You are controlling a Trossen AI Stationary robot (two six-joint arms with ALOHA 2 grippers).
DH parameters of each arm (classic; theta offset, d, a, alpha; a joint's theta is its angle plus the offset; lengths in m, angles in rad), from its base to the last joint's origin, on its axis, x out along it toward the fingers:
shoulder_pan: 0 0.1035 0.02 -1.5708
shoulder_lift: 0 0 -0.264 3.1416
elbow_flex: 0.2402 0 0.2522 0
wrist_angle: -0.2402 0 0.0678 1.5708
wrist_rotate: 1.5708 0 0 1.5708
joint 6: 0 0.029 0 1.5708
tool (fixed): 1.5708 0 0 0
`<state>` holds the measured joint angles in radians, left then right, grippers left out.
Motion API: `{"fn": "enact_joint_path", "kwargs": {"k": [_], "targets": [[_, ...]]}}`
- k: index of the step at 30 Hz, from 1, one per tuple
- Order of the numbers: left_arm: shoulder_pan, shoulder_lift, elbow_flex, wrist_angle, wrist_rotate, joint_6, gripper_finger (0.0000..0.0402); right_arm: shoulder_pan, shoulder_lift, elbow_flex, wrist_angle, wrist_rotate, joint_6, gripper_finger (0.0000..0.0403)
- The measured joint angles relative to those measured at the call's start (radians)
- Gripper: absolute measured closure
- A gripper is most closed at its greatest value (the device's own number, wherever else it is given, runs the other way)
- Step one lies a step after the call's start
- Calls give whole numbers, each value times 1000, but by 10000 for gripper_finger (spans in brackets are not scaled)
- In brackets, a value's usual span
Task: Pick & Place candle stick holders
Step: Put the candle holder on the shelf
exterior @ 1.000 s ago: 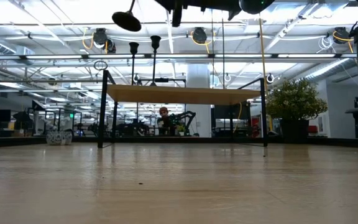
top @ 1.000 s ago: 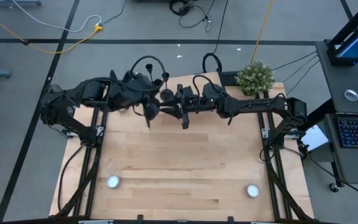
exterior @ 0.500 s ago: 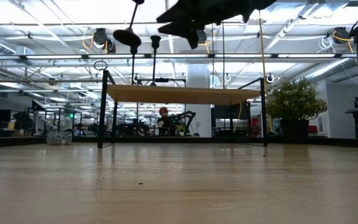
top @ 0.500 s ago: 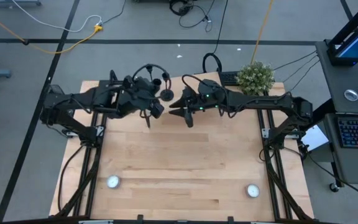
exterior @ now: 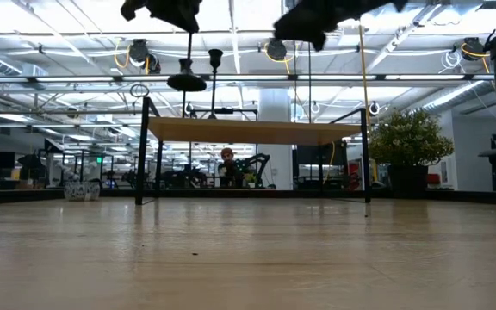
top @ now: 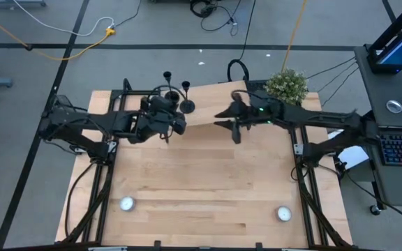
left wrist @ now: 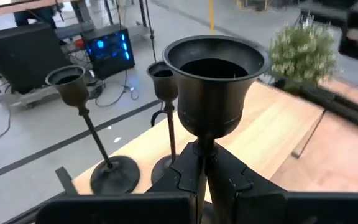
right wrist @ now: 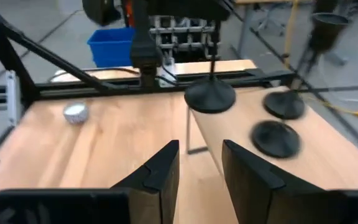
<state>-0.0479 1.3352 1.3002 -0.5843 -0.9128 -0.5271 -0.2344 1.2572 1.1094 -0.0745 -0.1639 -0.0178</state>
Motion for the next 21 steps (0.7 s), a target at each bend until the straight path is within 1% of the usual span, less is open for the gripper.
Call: {"fn": "enact_joint_path", "kwargs": {"k": [4, 7, 10, 12, 15, 17, 21], "targets": [[8, -2, -68, 84, -11, -5, 390, 0, -129, -112, 2, 10, -65, 293], [11, 0, -101, 93, -64, -29, 390, 0, -225, -192, 14, 10, -112, 293], [14, -2, -126, 100, -132, -51, 390, 0, -314, -270, 79, 10, -126, 293], [15, -1, -138, 100, -142, -63, 390, 0, -368, -322, 152, 10, -126, 295], [26, -1, -148, 116, -143, -69, 390, 0, -431, -390, 256, 14, -126, 296], [35, -1, -166, 119, -143, -85, 390, 0, -462, -423, 310, 38, -126, 296], [61, -1, -208, 153, -154, -111, 390, 0, -507, -466, 355, 88, -126, 297]]}}
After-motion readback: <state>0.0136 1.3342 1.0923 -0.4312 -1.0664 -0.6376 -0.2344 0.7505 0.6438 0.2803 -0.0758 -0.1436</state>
